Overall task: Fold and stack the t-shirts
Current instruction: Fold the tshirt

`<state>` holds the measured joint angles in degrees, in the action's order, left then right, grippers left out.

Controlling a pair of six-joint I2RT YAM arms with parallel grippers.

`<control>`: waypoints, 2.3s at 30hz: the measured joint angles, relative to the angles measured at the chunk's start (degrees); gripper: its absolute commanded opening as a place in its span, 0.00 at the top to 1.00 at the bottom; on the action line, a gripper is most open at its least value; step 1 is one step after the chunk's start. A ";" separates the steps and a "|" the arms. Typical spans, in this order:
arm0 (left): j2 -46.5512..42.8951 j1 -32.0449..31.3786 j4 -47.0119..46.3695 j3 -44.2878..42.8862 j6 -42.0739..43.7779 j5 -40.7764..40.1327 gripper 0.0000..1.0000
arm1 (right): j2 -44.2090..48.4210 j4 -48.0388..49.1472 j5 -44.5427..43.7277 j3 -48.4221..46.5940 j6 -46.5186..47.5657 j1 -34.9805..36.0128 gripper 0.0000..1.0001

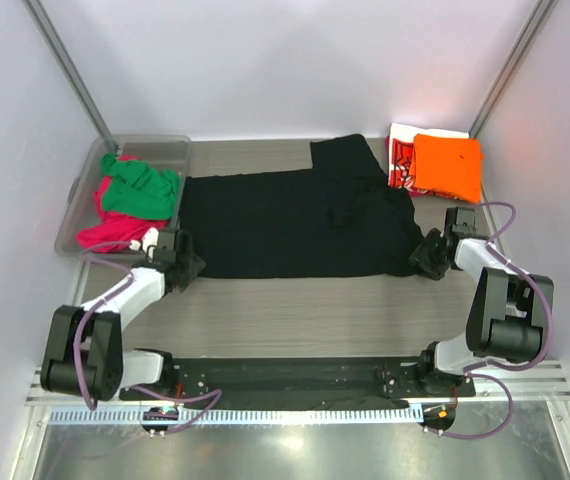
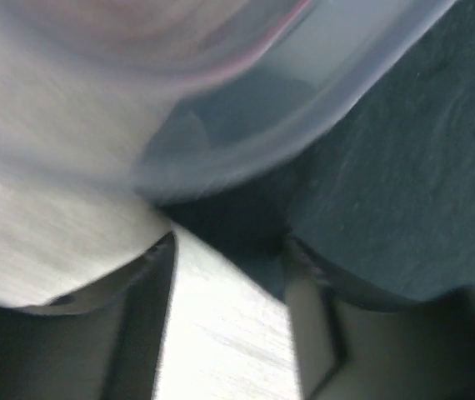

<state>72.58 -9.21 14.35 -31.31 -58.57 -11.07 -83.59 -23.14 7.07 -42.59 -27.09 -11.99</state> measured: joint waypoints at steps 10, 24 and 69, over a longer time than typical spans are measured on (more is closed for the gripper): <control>4.07 -0.04 1.20 -6.54 3.08 1.09 0.98 | 4.44 -4.79 -1.84 -0.83 -1.05 -0.48 0.99; -24.41 -0.09 22.36 -4.37 1.64 2.82 0.96 | 29.92 -18.62 -4.17 0.85 -7.63 -1.70 0.95; -43.23 -0.57 35.23 -16.50 21.09 3.61 0.01 | -41.46 -6.45 -5.60 -67.67 5.40 21.97 0.00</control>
<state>29.34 -9.78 49.58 -47.81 -37.47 -7.46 -125.05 -29.58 1.48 -110.26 -21.69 9.98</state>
